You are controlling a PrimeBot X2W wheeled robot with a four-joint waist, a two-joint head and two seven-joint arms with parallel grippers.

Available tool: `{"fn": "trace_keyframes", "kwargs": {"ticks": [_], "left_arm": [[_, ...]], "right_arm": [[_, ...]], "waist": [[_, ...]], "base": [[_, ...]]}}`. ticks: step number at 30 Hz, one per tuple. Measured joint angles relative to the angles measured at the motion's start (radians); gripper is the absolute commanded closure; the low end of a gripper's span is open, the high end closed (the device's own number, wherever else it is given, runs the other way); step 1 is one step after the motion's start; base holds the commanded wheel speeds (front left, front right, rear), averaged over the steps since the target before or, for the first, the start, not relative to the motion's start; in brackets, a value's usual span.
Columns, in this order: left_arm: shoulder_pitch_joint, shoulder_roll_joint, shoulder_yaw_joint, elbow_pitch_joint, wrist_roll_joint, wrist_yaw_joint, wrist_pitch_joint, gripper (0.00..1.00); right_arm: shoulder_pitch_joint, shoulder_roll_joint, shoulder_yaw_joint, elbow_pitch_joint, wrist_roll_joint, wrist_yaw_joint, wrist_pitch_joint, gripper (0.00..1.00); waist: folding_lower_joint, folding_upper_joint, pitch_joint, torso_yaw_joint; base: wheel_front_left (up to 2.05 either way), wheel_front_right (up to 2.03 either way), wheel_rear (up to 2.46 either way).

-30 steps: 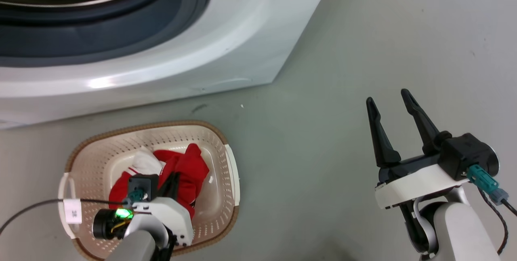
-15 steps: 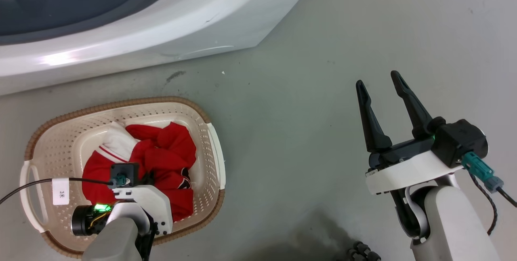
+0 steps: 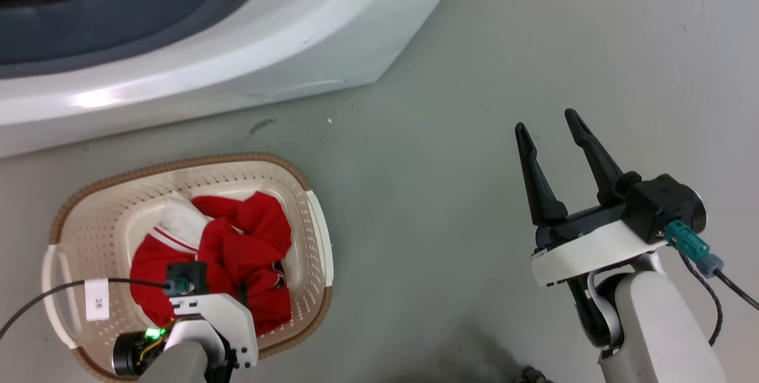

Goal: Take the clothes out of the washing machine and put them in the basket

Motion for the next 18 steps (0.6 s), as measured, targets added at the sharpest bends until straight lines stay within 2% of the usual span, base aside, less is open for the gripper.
{"fn": "trace_keyframes", "kwargs": {"ticks": [9,15,18], "left_arm": [[0.045,-0.013,0.025,-0.018,-0.021,-0.023,-0.013,0.00],[0.092,-0.008,0.065,-0.166,0.016,-0.006,-0.016,0.00],[0.105,-0.007,0.085,-0.221,0.035,-0.001,-0.016,0.00]], "right_arm": [[0.053,0.000,-0.033,0.015,-0.031,0.000,0.028,0.00],[0.112,0.000,-0.070,-0.008,-0.058,0.000,0.065,0.00],[0.126,0.000,-0.082,-0.015,-0.063,0.000,0.077,0.00]], "waist": [[-0.0001,0.0000,-0.163,0.032],[-0.0003,0.0000,-0.302,0.079],[-0.0003,0.0000,-0.336,0.096]], "base": [[0.00,0.00,0.00],[0.00,0.00,0.00],[0.00,0.00,0.00]]}}
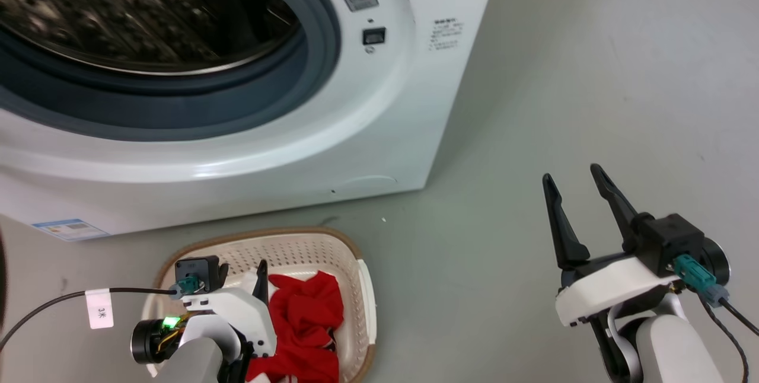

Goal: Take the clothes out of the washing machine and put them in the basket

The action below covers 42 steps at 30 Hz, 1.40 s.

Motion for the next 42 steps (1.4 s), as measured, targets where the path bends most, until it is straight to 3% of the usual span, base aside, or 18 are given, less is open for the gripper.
{"fn": "trace_keyframes", "kwargs": {"ticks": [8,24,42], "left_arm": [[0.074,-0.002,0.100,-0.256,0.099,0.031,0.000,0.00],[0.242,-0.018,0.249,-0.759,0.283,0.044,0.000,0.00],[0.421,0.030,0.241,-0.935,0.323,0.071,0.053,0.00]], "right_arm": [[0.060,0.000,-0.048,-0.040,-0.022,0.000,0.031,0.00],[0.147,0.000,-0.104,-0.097,-0.052,0.000,0.078,0.00],[0.241,0.000,-0.113,-0.126,-0.044,0.000,0.102,0.00]], "waist": [[-0.0001,0.0000,-0.102,0.077],[0.0000,0.0000,-0.242,0.193],[0.0000,0.0000,-0.329,0.204]], "base": [[0.00,0.00,0.00],[0.00,0.00,0.00],[0.00,0.00,0.00]]}}
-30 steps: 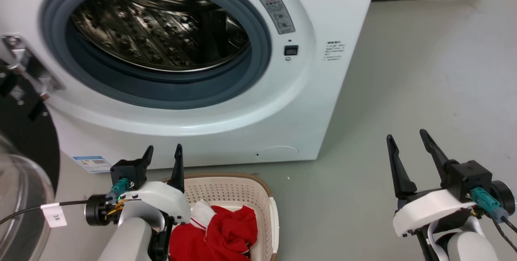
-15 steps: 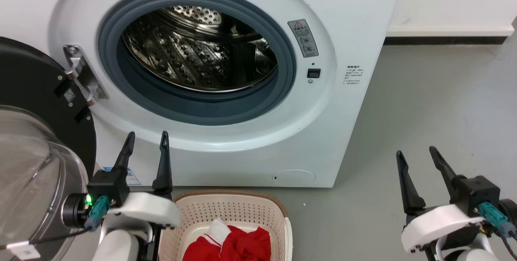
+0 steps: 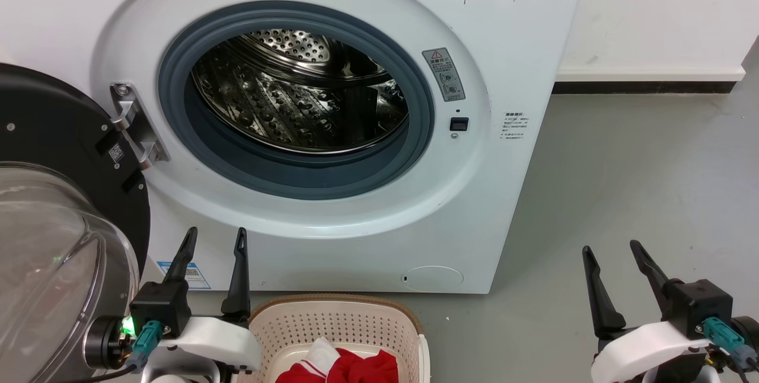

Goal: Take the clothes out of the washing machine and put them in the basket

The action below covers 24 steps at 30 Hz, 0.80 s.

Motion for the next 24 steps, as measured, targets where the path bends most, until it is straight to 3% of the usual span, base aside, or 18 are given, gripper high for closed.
{"fn": "trace_keyframes", "kwargs": {"ticks": [18,19,24], "left_arm": [[0.011,0.011,-0.005,-0.024,-0.016,0.013,0.016,0.00],[0.012,0.009,-0.006,-0.020,-0.018,0.013,0.017,1.00],[0.032,-0.009,-0.008,0.018,-0.049,0.011,0.028,1.00]], "right_arm": [[0.009,0.000,0.011,-0.005,0.011,0.000,0.005,0.00],[0.009,0.000,0.011,-0.001,0.010,0.000,0.006,1.00],[0.021,0.000,0.013,0.035,0.046,0.000,0.007,1.00]], "waist": [[0.0001,0.0000,0.008,-0.009],[0.0001,0.0000,0.008,-0.009],[0.0001,0.0000,0.009,-0.010]], "base": [[0.00,0.00,0.00],[0.00,0.00,0.00],[0.00,0.00,0.00]]}}
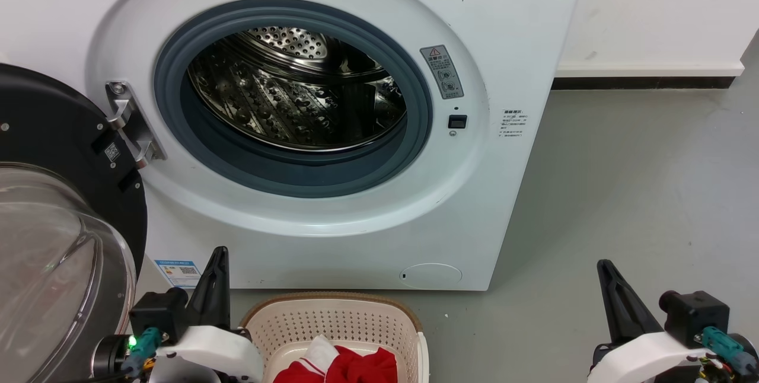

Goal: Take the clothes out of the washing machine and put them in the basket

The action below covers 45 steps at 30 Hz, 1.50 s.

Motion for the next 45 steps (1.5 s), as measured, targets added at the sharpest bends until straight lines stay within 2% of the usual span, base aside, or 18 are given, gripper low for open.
{"fn": "trace_keyframes", "kwargs": {"ticks": [18,45], "left_arm": [[-0.005,-0.033,0.063,0.027,-0.309,-0.049,0.067,1.00],[-0.030,-0.081,0.138,0.060,-0.693,-0.106,0.153,1.00]], "right_arm": [[-0.018,-0.008,-0.007,0.048,0.371,0.000,0.022,1.00],[-0.075,-0.014,-0.025,0.106,0.820,0.000,0.055,1.00]], "waist": [[0.0000,0.0000,0.002,0.000],[0.0000,0.0000,0.006,0.000]], "base": [[0.00,0.00,0.00],[0.00,0.00,0.00]]}}
